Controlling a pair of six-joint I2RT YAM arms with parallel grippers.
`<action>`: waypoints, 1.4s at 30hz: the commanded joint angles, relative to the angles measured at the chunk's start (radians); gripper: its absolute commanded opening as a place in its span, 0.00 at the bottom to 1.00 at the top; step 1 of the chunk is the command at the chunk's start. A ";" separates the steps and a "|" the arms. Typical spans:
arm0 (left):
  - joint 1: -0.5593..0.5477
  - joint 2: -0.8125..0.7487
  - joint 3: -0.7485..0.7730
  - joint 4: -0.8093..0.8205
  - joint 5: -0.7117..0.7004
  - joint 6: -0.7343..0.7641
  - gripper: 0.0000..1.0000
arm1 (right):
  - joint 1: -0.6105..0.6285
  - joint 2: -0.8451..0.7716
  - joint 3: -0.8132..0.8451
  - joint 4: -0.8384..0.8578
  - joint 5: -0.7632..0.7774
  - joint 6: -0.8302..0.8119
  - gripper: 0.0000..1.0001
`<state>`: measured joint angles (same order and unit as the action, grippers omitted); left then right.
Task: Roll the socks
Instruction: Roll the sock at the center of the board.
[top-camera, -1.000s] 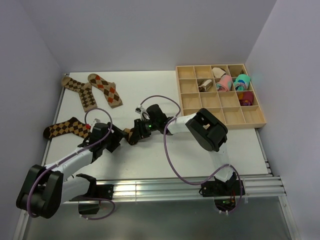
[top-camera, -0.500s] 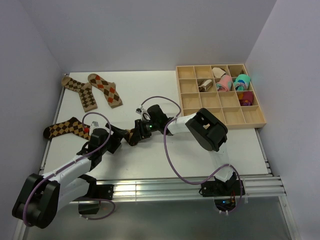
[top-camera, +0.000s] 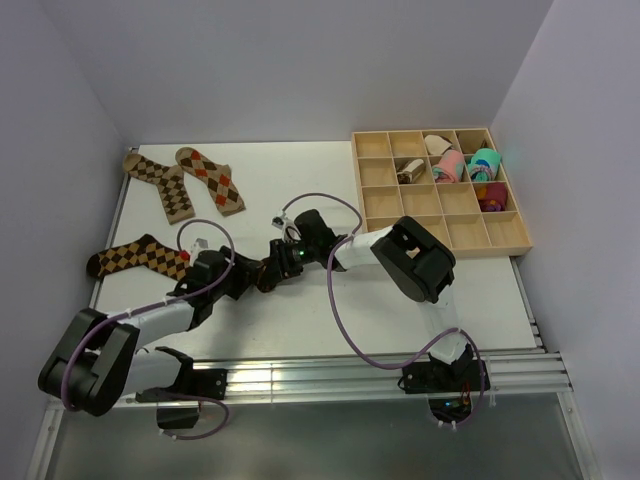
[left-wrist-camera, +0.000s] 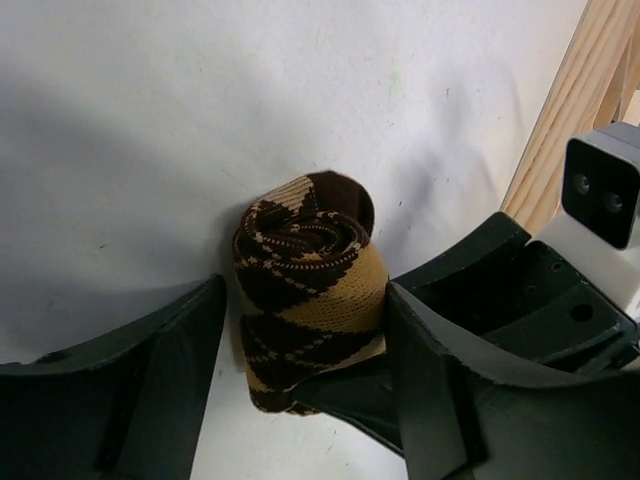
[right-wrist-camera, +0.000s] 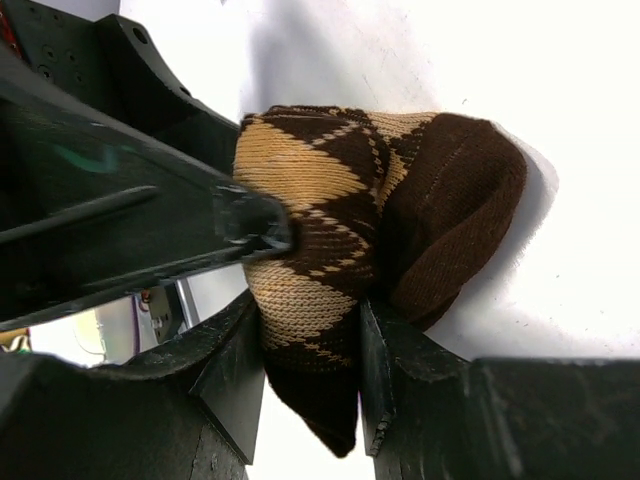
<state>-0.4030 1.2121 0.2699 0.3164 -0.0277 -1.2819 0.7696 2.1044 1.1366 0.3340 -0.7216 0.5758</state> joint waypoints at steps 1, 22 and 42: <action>-0.036 0.064 0.020 -0.054 -0.020 0.004 0.65 | 0.011 0.075 -0.064 -0.170 0.037 -0.008 0.09; -0.066 0.141 0.279 -0.479 -0.115 0.164 0.21 | 0.100 -0.457 -0.299 -0.096 0.572 -0.240 0.59; -0.068 0.236 0.367 -0.542 -0.035 0.210 0.21 | 0.451 -0.334 -0.221 0.094 1.148 -0.642 0.76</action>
<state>-0.4698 1.4139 0.6395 -0.1303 -0.0673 -1.1118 1.2003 1.7447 0.8604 0.3485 0.3065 0.0010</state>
